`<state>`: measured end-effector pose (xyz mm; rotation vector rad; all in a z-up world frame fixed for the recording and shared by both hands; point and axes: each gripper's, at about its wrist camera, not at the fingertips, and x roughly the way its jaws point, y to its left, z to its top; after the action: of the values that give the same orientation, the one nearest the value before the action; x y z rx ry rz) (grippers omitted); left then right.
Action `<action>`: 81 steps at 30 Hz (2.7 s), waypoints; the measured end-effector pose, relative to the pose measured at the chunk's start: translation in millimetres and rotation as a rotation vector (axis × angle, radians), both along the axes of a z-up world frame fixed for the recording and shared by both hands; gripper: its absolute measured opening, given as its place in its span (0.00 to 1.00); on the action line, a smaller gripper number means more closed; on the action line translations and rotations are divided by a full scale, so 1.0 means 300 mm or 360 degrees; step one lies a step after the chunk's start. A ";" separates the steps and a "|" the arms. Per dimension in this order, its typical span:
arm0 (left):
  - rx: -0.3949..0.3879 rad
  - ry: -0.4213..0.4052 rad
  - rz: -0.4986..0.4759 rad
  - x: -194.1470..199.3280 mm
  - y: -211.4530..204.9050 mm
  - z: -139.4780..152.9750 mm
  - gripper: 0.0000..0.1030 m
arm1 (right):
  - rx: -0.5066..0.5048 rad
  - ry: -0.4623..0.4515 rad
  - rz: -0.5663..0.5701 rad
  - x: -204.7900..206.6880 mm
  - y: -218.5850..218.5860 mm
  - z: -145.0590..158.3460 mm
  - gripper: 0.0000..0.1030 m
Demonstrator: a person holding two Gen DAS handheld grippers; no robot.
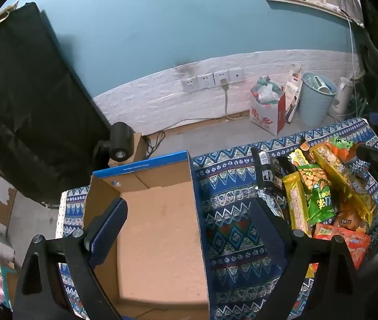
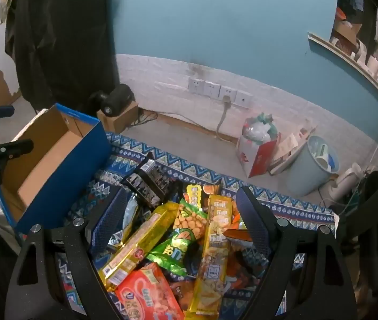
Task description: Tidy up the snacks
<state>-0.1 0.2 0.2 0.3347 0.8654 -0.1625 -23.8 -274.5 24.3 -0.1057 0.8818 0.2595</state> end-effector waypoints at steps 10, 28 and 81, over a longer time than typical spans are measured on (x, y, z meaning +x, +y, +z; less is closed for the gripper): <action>-0.0005 -0.0011 -0.0015 -0.012 -0.008 0.001 0.92 | -0.0058 -0.0008 0.0037 -0.004 0.021 -0.012 0.81; -0.0032 0.0009 -0.0044 -0.012 -0.024 -0.002 0.92 | -0.0052 0.0013 0.0036 0.000 0.005 -0.020 0.81; -0.0043 0.0037 -0.0081 -0.018 -0.046 -0.018 0.92 | -0.0062 0.0047 0.0031 -0.012 0.000 -0.033 0.81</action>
<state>-5.4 -13.6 -5.3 0.3300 0.8775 -0.2254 -27.5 -274.4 14.4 -0.1471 0.9156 0.2626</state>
